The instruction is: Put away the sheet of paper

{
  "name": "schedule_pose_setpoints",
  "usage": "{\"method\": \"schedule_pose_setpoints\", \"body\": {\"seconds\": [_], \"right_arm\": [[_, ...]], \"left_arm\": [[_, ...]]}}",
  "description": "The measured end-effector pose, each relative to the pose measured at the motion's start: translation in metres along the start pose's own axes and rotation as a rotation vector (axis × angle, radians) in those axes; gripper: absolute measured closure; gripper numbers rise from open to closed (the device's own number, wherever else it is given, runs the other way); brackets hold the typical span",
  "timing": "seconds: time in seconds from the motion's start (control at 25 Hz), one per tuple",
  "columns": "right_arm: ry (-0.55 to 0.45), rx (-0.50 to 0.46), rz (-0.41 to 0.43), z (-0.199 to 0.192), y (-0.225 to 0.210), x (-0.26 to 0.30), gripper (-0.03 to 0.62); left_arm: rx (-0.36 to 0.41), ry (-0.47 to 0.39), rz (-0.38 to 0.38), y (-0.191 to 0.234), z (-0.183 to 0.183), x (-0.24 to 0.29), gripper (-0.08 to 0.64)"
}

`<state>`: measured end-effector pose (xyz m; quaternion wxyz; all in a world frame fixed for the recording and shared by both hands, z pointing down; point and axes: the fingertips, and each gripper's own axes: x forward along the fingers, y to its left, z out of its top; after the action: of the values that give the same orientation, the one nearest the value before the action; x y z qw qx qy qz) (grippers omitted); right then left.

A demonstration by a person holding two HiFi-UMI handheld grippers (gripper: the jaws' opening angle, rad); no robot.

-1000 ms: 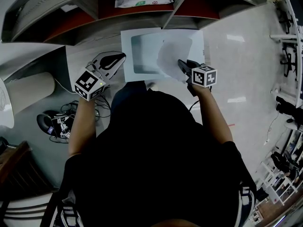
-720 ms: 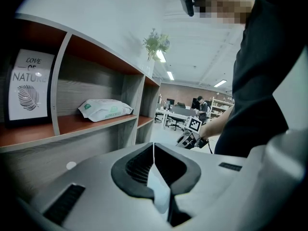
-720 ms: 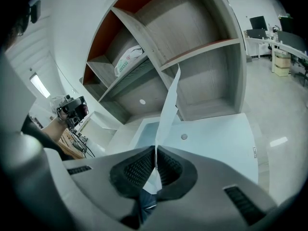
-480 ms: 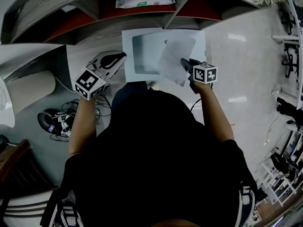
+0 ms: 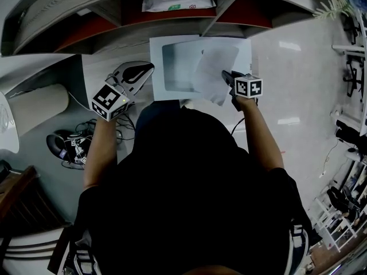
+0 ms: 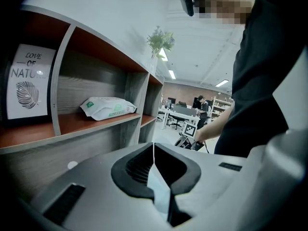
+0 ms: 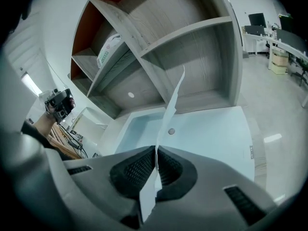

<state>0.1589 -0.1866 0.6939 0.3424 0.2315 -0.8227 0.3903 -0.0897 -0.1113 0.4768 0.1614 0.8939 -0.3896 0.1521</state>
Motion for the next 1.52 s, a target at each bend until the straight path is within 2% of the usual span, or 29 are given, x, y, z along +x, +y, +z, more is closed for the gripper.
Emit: {"method": "schedule_pose_setpoints", "body": {"seconds": [0.44, 1.52], "right_arm": [[0.05, 0.04, -0.005, -0.005, -0.019, 0.023, 0.578], [0.173, 0.042, -0.05, -0.017, -0.051, 0.078, 0.578]], "left_arm": [[-0.005, 0.01, 0.009, 0.013, -0.002, -0.002, 0.537], [-0.043, 0.038, 0.036, 0.046, -0.017, -0.015, 0.537]]}}
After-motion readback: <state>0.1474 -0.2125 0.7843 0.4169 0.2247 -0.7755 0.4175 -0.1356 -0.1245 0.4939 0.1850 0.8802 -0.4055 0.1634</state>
